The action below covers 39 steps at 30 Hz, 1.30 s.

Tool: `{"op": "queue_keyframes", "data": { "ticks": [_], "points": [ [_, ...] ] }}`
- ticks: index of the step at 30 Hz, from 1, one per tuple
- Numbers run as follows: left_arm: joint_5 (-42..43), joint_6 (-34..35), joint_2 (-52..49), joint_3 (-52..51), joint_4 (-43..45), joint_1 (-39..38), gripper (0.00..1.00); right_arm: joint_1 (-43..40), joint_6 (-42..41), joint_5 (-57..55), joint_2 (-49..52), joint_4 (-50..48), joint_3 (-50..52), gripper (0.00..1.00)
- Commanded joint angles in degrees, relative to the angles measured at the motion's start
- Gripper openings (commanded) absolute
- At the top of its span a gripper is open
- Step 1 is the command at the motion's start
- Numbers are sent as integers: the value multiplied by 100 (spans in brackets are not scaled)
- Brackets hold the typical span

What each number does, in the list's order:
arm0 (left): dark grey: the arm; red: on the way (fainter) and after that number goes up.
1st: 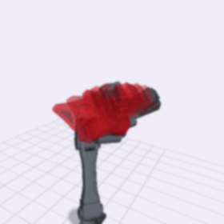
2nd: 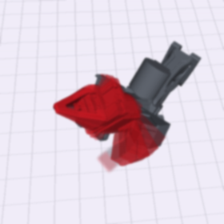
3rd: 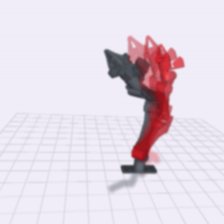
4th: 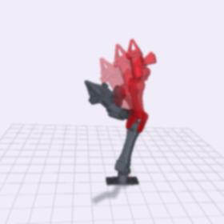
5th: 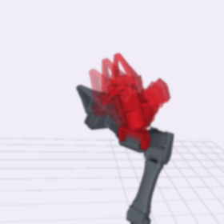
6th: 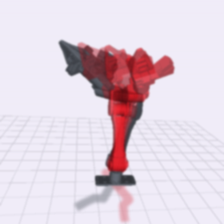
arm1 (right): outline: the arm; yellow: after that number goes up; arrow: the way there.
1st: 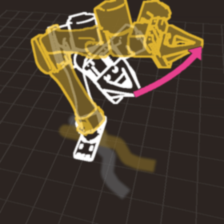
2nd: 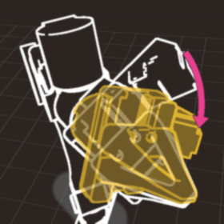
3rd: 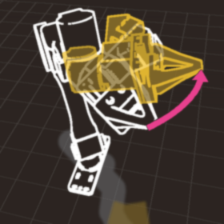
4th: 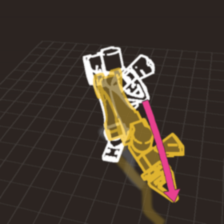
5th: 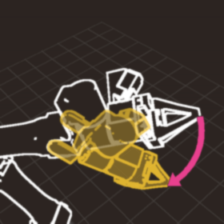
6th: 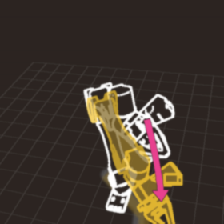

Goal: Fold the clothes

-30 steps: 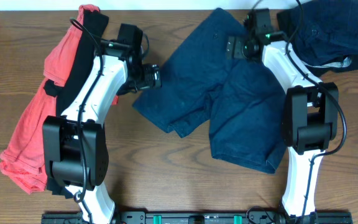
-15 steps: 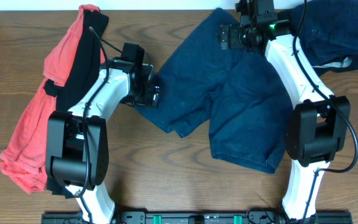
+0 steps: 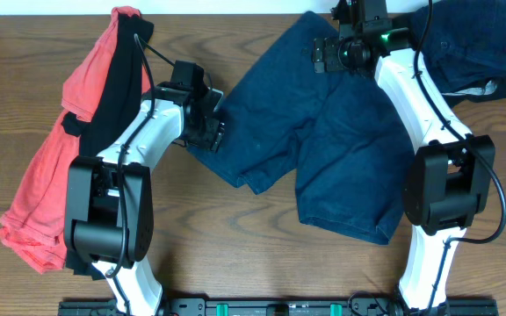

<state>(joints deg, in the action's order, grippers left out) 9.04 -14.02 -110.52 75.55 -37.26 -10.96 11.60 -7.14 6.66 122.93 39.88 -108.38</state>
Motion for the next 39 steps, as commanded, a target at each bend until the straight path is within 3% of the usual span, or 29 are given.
{"op": "queue_keyframes", "data": {
  "ticks": [1,14,21,23,31,39],
  "points": [
    [35,-111,-155,-39,-17,70,77,4,57,28,-111,22,-94,89],
    [37,11,-557,-39,-81,103,71,4,57,26,-111,42,-92,89],
    [35,188,-568,-37,33,105,29,4,57,26,-111,37,-92,90],
    [33,380,-568,-37,166,133,22,4,57,24,-111,37,-92,90],
    [35,951,-568,411,702,564,19,7,55,26,-111,22,-92,88],
    [35,1134,-605,496,2682,833,19,7,-11,26,-111,24,-92,88]
  ]
}}
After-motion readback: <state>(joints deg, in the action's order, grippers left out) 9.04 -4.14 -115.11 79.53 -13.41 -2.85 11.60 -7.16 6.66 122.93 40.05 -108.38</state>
